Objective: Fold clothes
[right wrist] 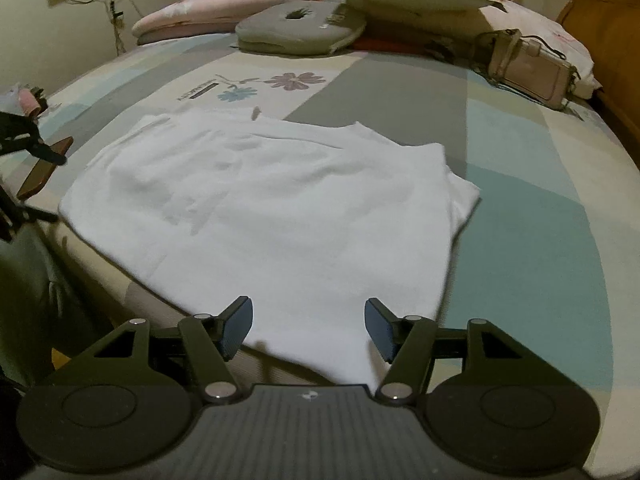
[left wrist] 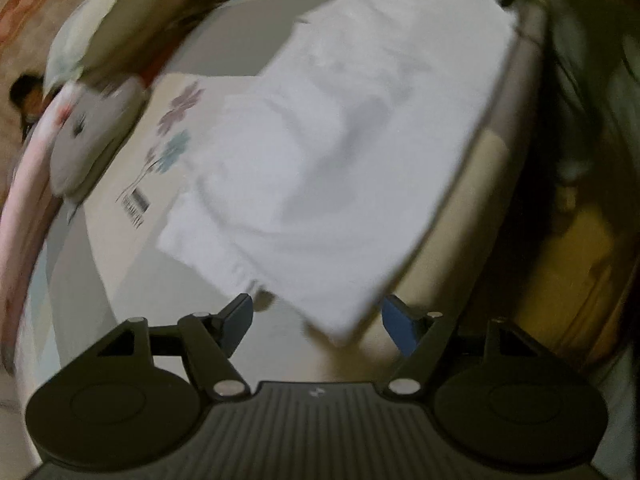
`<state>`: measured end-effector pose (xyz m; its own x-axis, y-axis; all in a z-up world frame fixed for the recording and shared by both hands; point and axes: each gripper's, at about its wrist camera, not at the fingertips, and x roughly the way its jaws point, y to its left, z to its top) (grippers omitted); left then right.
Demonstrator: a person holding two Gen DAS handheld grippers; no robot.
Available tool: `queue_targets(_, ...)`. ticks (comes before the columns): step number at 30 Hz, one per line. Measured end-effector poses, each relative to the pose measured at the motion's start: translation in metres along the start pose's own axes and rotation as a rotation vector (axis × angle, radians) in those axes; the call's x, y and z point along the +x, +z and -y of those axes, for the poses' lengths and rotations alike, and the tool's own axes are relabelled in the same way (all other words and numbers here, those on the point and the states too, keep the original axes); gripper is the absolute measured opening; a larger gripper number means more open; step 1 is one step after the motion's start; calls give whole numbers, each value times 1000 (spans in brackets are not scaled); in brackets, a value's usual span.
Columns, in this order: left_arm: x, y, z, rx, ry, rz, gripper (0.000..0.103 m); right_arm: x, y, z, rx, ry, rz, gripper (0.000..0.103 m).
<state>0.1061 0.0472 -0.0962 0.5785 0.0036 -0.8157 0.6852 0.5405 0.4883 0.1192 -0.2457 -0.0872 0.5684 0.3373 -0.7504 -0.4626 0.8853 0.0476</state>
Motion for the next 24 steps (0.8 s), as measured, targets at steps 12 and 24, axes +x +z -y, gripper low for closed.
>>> queue_targets(12,-31,1,-39,-77,69,61,75,-7,8,-2,-6,-30,29,72)
queue_targets(24,11,31,-53,-396,-136,178,75,25,5,-20,12,-45,21,75)
